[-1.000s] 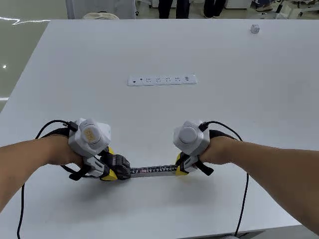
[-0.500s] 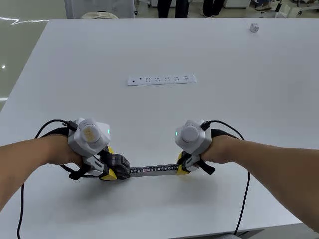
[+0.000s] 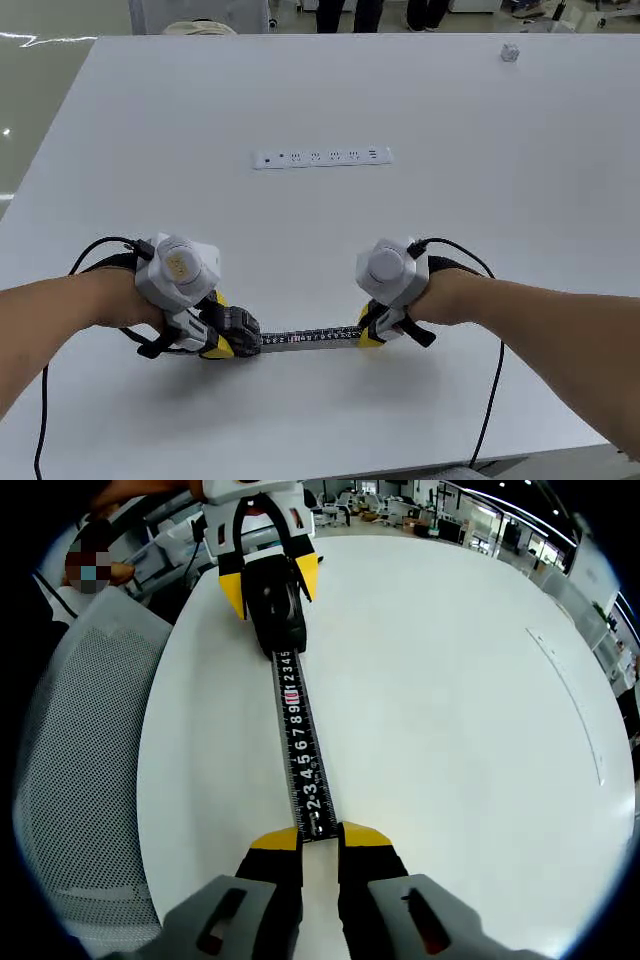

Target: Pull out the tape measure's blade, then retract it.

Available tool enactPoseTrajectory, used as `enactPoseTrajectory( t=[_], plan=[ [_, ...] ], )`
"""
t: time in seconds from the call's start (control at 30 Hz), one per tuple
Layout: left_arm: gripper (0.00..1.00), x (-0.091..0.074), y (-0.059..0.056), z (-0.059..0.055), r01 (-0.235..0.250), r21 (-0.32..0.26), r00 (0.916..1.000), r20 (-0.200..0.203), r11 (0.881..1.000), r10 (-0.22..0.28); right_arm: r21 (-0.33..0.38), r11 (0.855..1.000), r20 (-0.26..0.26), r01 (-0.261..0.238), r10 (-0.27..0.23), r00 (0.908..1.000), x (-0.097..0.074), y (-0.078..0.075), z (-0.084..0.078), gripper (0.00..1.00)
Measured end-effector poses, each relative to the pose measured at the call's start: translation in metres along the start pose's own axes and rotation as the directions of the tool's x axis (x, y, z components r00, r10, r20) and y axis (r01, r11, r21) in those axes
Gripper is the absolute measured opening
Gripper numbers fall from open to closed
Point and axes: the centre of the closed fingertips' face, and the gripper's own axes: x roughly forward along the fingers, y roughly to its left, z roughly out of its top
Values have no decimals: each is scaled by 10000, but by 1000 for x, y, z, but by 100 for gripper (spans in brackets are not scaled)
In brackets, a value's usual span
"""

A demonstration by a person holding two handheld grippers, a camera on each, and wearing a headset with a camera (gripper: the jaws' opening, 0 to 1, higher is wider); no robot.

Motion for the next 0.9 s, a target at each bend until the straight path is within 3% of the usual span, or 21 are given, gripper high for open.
enactPoseTrajectory(
  t=[0.9],
  plan=[
    [34, 1, -1, -1, -26, -16, 10000, -4, 10000, 26, -63, 9999, -221, 85, -87, 9997, -5, -2, -14, 11]
  ],
)
